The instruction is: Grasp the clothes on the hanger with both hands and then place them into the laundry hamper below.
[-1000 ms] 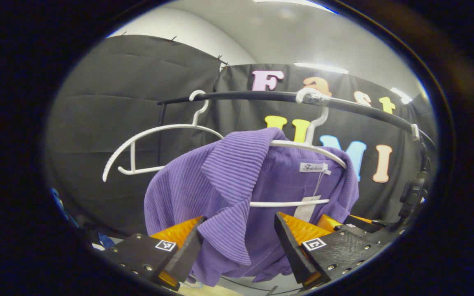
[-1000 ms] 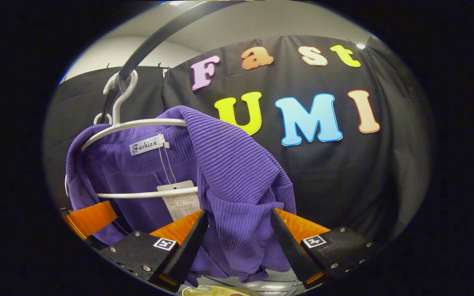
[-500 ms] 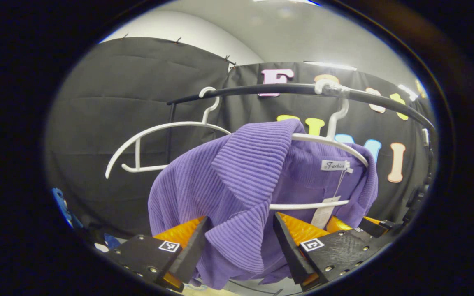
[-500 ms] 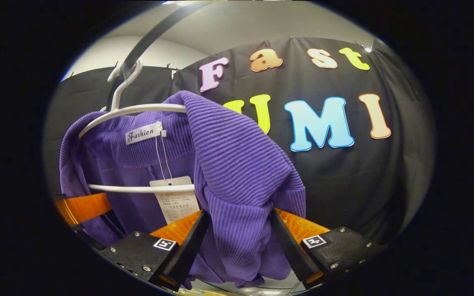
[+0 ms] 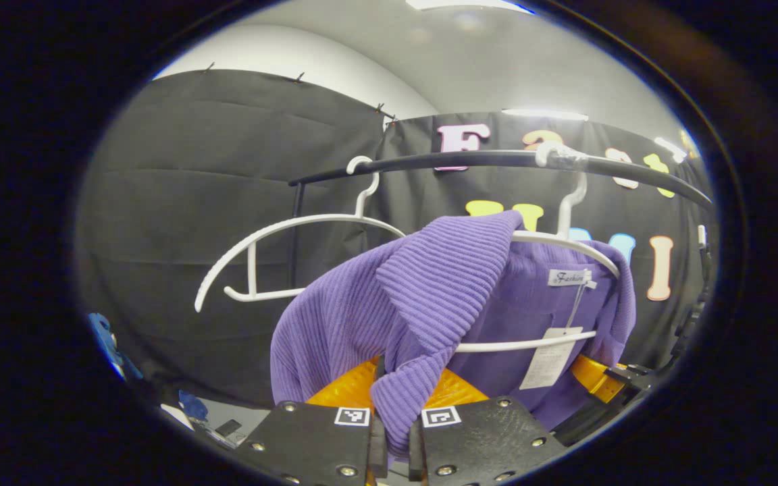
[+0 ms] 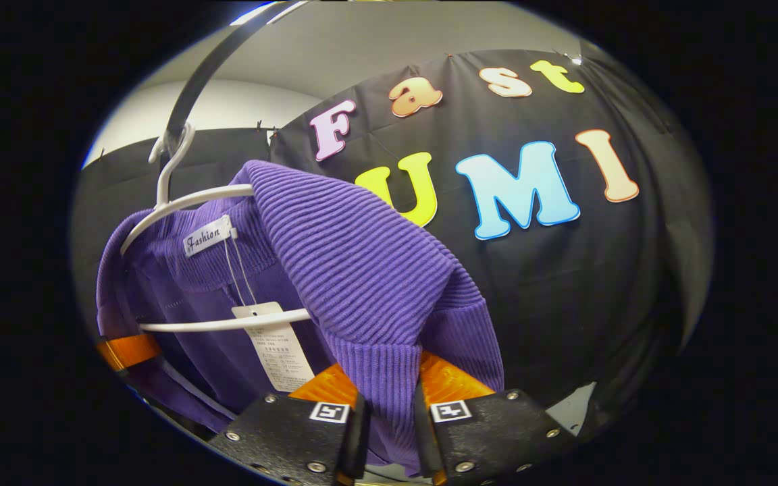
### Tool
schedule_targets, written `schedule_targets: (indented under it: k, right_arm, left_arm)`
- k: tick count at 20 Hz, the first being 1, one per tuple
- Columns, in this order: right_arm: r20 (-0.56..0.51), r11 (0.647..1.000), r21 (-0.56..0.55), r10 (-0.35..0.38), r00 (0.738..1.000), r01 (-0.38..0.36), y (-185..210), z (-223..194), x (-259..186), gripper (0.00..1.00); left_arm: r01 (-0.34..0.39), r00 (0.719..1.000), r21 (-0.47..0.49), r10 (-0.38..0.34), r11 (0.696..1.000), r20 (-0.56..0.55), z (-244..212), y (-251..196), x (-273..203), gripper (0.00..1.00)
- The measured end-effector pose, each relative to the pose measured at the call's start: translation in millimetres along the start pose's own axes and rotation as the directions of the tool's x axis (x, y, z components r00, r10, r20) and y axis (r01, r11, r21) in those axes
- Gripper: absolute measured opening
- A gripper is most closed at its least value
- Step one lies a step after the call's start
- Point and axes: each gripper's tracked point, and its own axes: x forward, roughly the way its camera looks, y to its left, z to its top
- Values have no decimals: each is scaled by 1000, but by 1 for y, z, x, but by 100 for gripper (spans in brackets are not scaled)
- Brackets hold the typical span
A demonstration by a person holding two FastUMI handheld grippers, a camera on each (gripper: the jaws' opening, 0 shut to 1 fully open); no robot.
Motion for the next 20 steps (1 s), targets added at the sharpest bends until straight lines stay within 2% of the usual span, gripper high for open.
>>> schedule_targets:
  k: [1, 2, 3, 4, 8, 11, 13, 20]
  right_arm:
    - [3, 999, 31, 13, 1000, -13, 0, 0, 1, 23]
    - [4, 998, 55, 34, 999, -34, 2, 2, 2, 14]
    - [-3, 997, 61, 52, 999, -52, 4, 0, 4, 12]
    - [1, 997, 48, 64, 998, -64, 4, 0, 6, 9]
    - [17, 998, -10, 68, 998, -68, 9, 0, -13, 0]
    - [25, 1000, -18, 14, 1000, -13, 10, 0, -37, 0]
    - [40, 997, -61, -41, 998, 44, 13, 2, -60, 0]
    - [81, 977, -120, -169, 982, 178, 14, 23, -91, 0]
  left_arm:
    - [2, 999, -13, -1, 1000, 34, 6, 4, -4, 20]
    - [6, 999, -23, -5, 1000, 43, 7, 7, -6, 20]
    - [21, 999, -31, -20, 999, 42, 7, 7, -9, 19]
    - [27, 999, -32, -25, 999, 46, 9, 8, -11, 5]
    - [118, 990, -26, -116, 993, 78, 21, 2, -22, 4]
    - [181, 979, -14, -178, 983, 99, 36, 3, -31, 4]
    - [223, 968, -22, -219, 975, 120, 49, 5, -39, 4]
    - [321, 938, -127, -298, 938, 175, 92, 56, -50, 4]
